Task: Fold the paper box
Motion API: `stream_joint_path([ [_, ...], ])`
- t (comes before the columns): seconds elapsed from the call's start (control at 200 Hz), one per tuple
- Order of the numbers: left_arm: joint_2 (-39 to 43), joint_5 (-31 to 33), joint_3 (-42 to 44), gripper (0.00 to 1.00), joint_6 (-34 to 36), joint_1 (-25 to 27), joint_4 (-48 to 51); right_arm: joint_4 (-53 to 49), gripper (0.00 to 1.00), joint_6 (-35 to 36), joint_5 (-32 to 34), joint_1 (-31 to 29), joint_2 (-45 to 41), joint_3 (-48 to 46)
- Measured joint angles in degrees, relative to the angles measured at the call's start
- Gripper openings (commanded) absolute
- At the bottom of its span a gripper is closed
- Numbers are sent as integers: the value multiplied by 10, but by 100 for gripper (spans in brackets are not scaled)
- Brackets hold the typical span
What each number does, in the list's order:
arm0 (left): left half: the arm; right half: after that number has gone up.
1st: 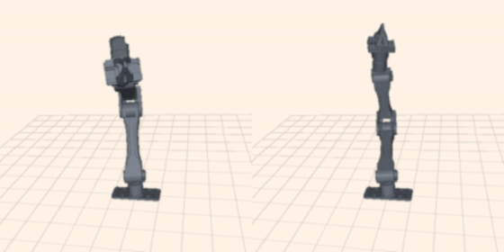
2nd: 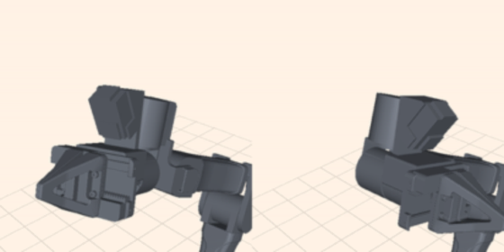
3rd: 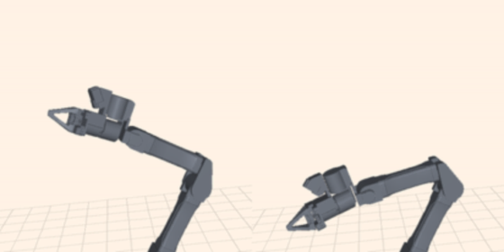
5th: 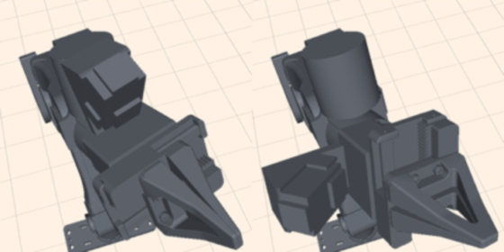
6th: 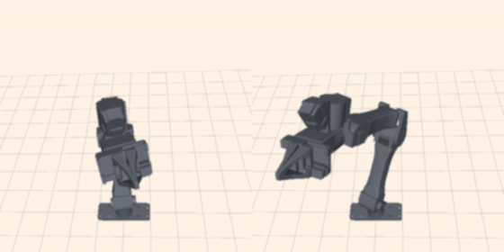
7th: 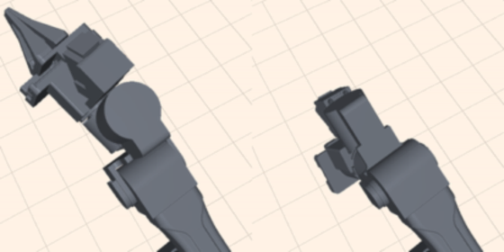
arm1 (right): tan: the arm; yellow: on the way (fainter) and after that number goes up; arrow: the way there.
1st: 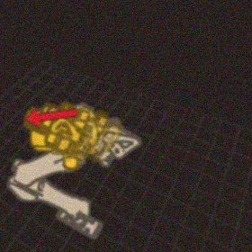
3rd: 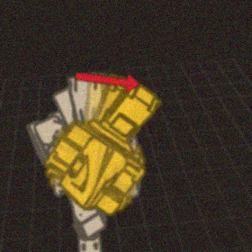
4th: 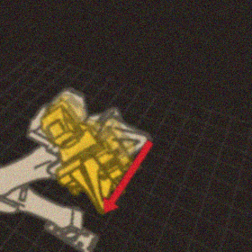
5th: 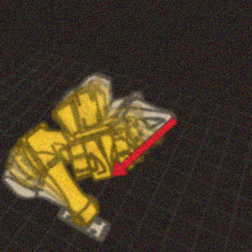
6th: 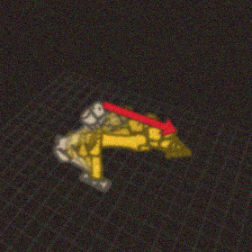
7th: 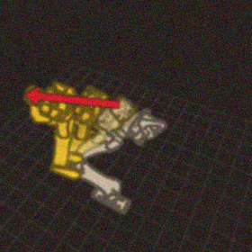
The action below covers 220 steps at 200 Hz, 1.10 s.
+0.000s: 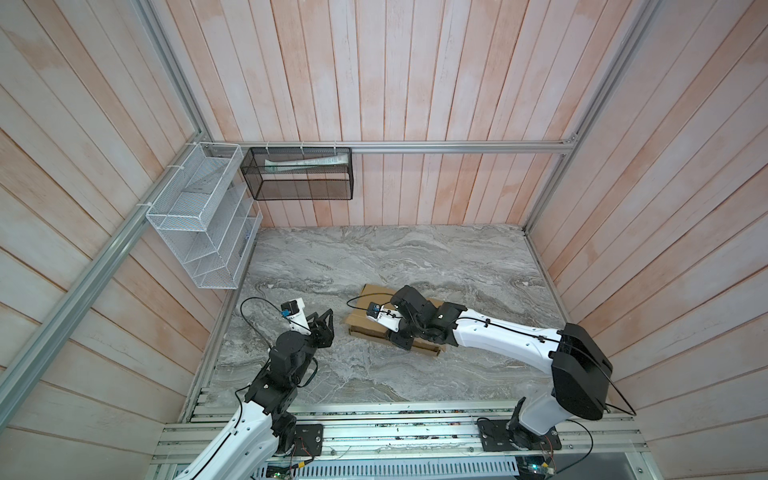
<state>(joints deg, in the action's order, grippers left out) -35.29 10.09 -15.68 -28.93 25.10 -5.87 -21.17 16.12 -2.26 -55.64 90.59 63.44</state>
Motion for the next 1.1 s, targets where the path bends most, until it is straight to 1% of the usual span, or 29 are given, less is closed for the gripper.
stream_joint_path([
  [0.165, -52, -28, -42, 54, 29, -30, 2, 1, 54, -27, 9, -16, -28, -23],
  [0.39, -148, -108, -104, 55, 64, -82, 6, 7, 58, -78, 15, -29, -85, -68],
  [0.495, -198, -146, -137, 55, 80, -93, 7, 22, 61, -108, 28, -30, -131, -92],
  [0.705, -283, -198, -196, 55, 112, -100, 17, 57, 68, -191, 87, -26, -242, -150],
  [0.875, -328, -228, -220, 55, 129, -102, 21, 68, 71, -272, 108, 18, -314, -193],
  [1.02, -350, -246, -229, 55, 137, -102, 21, 69, 72, -342, 112, 74, -362, -226],
  [1.1, -358, -252, -232, 55, 140, -102, 20, 67, 71, -377, 102, 110, -382, -246],
])
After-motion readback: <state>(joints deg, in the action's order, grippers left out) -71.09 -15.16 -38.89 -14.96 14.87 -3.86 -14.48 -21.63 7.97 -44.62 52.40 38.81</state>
